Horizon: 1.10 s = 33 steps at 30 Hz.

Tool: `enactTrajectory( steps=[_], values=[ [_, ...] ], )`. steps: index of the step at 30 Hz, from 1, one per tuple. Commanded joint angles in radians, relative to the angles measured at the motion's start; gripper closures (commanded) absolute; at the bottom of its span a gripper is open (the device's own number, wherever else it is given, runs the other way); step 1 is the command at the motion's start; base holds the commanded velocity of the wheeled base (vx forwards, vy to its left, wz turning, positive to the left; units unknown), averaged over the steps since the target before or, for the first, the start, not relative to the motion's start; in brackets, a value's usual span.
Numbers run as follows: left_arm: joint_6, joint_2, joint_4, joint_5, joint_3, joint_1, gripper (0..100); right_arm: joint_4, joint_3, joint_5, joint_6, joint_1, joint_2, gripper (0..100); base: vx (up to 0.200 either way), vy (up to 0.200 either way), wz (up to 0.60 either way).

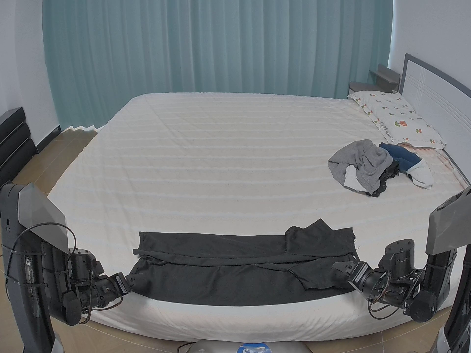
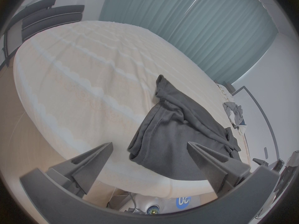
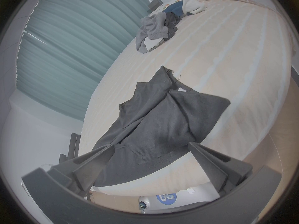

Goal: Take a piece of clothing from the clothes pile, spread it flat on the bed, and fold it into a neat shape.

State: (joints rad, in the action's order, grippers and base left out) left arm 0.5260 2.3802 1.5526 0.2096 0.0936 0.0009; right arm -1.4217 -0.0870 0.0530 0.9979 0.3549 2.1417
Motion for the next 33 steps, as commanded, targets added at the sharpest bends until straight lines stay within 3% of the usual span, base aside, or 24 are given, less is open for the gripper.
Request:
enactTrajectory(
  steps=[1,2,3,13,29,30,33],
  values=[
    [0.003,0.027,0.008,0.001,0.006,-0.012,0,-0.002,0.0,0.001,-0.001,-0.027,-0.009,0,0.0,0.0,0.0],
    [0.003,0.028,0.008,0.001,0.005,-0.018,0,-0.003,0.0,-0.001,-0.001,-0.031,-0.008,0,0.0,0.0,0.0],
    [0.003,0.028,0.008,0.001,0.005,-0.018,100,-0.003,0.0,-0.001,-0.001,-0.031,-0.008,0,0.0,0.0,0.0],
    [0.005,0.02,0.008,-0.105,-0.029,-0.018,100,-0.029,-0.002,-0.01,0.002,-0.073,0.006,0,0.0,0.0,0.0],
    [-0.006,-0.007,0.008,-0.127,-0.069,-0.021,100,-0.079,0.01,-0.013,0.001,-0.071,0.044,0,0.0,0.0,0.0],
    [-0.004,-0.007,0.008,-0.127,-0.068,-0.019,0,-0.079,0.01,-0.013,0.001,-0.071,0.044,0,0.0,0.0,0.0],
    [-0.003,-0.015,0.009,-0.125,-0.061,-0.016,0,-0.08,0.01,-0.016,0.002,-0.073,0.043,0,0.0,0.0,0.0]
  ],
)
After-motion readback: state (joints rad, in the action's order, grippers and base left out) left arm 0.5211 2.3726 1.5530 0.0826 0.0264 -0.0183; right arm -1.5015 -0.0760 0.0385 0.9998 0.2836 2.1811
